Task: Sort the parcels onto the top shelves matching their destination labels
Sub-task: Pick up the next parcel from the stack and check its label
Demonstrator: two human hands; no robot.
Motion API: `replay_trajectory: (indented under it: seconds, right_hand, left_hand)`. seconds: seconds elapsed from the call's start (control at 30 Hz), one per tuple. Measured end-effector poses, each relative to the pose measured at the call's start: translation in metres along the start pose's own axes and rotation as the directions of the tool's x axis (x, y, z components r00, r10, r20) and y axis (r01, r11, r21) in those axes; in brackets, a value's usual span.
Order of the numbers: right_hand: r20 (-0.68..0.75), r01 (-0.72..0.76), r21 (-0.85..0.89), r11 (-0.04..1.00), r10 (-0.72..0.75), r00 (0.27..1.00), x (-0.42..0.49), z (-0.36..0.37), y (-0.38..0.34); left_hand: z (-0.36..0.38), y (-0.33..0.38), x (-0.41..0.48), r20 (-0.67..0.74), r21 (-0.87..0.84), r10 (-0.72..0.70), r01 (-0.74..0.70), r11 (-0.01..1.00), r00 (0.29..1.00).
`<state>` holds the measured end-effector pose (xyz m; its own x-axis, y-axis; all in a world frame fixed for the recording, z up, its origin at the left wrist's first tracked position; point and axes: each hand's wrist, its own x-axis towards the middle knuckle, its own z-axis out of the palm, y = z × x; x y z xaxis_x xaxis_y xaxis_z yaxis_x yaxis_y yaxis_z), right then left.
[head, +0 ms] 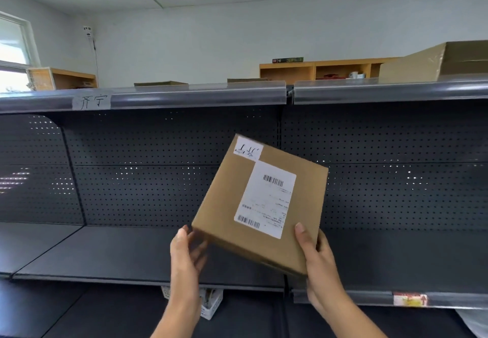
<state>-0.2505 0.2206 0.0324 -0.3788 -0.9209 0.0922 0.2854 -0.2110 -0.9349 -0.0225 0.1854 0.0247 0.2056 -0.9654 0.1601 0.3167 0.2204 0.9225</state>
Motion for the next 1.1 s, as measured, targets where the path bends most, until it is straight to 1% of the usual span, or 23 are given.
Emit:
replay_trajectory:
  seconds: [0.07, 0.1, 0.17, 0.2, 0.23, 0.3, 0.37, 0.4, 0.47, 0.5, 0.53, 0.57, 0.6, 0.67, 0.73, 0.77, 0.83, 0.9, 0.97, 1.03, 1.1]
  right_hand:
    - [-0.022, -0.004, 0.099, 0.995, 0.006, 1.0, -0.002, 0.015, -0.003]
    - [-0.008, -0.027, 0.163, 0.986, 0.029, 1.0, -0.005, 0.023, -0.004]
    - [0.031, -0.084, 0.248, 0.965, 0.079, 0.996, -0.012, 0.038, -0.001]
    - [0.044, -0.099, 0.26, 0.961, 0.091, 0.995, -0.016, 0.043, 0.003]
    - [0.058, -0.105, 0.252, 0.962, 0.094, 0.994, -0.02, 0.045, 0.008]
    - [0.108, -0.121, 0.177, 0.977, 0.103, 0.989, -0.024, 0.044, 0.017]
    - [0.144, -0.139, 0.104, 0.985, 0.123, 0.982, -0.025, 0.036, 0.018]
    - [0.105, -0.131, 0.089, 0.987, 0.121, 0.987, -0.022, 0.03, 0.014]
    - [-0.058, -0.071, 0.085, 0.994, 0.076, 0.995, -0.012, 0.012, 0.002]
    - [-0.121, -0.033, 0.074, 0.997, 0.042, 0.992, -0.006, 0.001, -0.008]
    - [-0.141, -0.002, 0.048, 0.999, 0.009, 0.99, 0.001, -0.01, -0.017]
    - [-0.118, 0.014, 0.011, 1.0, -0.012, 0.993, 0.008, -0.021, -0.025]
    - [-0.062, 0.016, -0.023, 1.0, -0.018, 0.998, 0.014, -0.03, -0.033]
    - [0.097, -0.025, -0.061, 0.998, 0.031, 0.995, 0.022, -0.04, -0.044]
    - [0.244, -0.065, -0.075, 0.995, 0.082, 0.966, 0.024, -0.04, -0.049]
    - [0.29, -0.063, -0.085, 0.994, 0.085, 0.953, 0.024, -0.04, -0.05]
    - [0.312, -0.039, -0.095, 0.995, 0.067, 0.948, 0.024, -0.038, -0.049]
    - [0.285, -0.029, -0.08, 0.996, 0.051, 0.957, 0.021, -0.035, -0.047]
    - [0.185, -0.036, -0.056, 0.998, 0.046, 0.982, 0.018, -0.031, -0.042]
    - [0.111, -0.043, -0.006, 0.999, 0.044, 0.993, 0.014, -0.025, -0.035]
    - [0.071, -0.057, 0.064, 0.996, 0.053, 0.996, 0.006, -0.015, -0.027]
  left_hand:
    - [0.018, -0.009, -0.01, 0.057, 0.103, -0.029, 0.023, 0.994, 0.998]
    - [0.027, -0.015, -0.014, 0.151, 0.154, -0.065, 0.042, 0.987, 0.986]
    - [0.043, -0.024, -0.026, 0.378, 0.249, -0.106, 0.01, 0.969, 0.92]
    - [0.047, -0.028, -0.028, 0.423, 0.25, -0.11, 0.0, 0.968, 0.9]
    - [0.048, -0.029, -0.029, 0.424, 0.221, -0.09, -0.007, 0.975, 0.901]
    - [0.047, -0.021, -0.028, 0.335, 0.169, -0.011, -0.049, 0.984, 0.942]
    - [0.042, -0.013, -0.018, 0.298, 0.123, 0.015, -0.054, 0.991, 0.954]
    - [0.038, -0.005, -0.016, 0.283, 0.103, 0.006, -0.036, 0.994, 0.959]
    - [0.028, 0.004, -0.008, 0.245, 0.059, -0.03, 0.016, 0.998, 0.969]
    - [0.02, 0.006, -0.004, 0.251, 0.063, -0.05, 0.035, 0.997, 0.967]
    - [0.012, 0.009, 0.001, 0.269, 0.079, -0.063, 0.043, 0.996, 0.961]
    - [0.005, 0.012, 0.006, 0.282, 0.085, -0.07, 0.047, 0.995, 0.957]
    - [-0.001, 0.016, 0.012, 0.295, 0.09, -0.093, 0.07, 0.994, 0.951]
    - [-0.007, 0.022, 0.021, 0.321, 0.112, -0.138, 0.107, 0.988, 0.937]
    - [-0.007, 0.03, 0.028, 0.31, 0.16, -0.13, 0.083, 0.984, 0.942]
    - [-0.005, 0.036, 0.03, 0.311, 0.186, -0.118, 0.061, 0.981, 0.943]
    - [-0.004, 0.045, 0.033, 0.34, 0.229, -0.098, 0.019, 0.973, 0.935]
    - [-0.002, 0.052, 0.035, 0.366, 0.266, -0.09, -0.011, 0.964, 0.926]
    - [0.001, 0.053, 0.037, 0.346, 0.25, -0.056, -0.034, 0.968, 0.936]
    - [0.01, 0.048, 0.036, 0.263, 0.173, -0.016, -0.031, 0.984, 0.965]
    - [0.021, 0.034, 0.029, 0.159, 0.076, -0.05, 0.038, 0.996, 0.986]
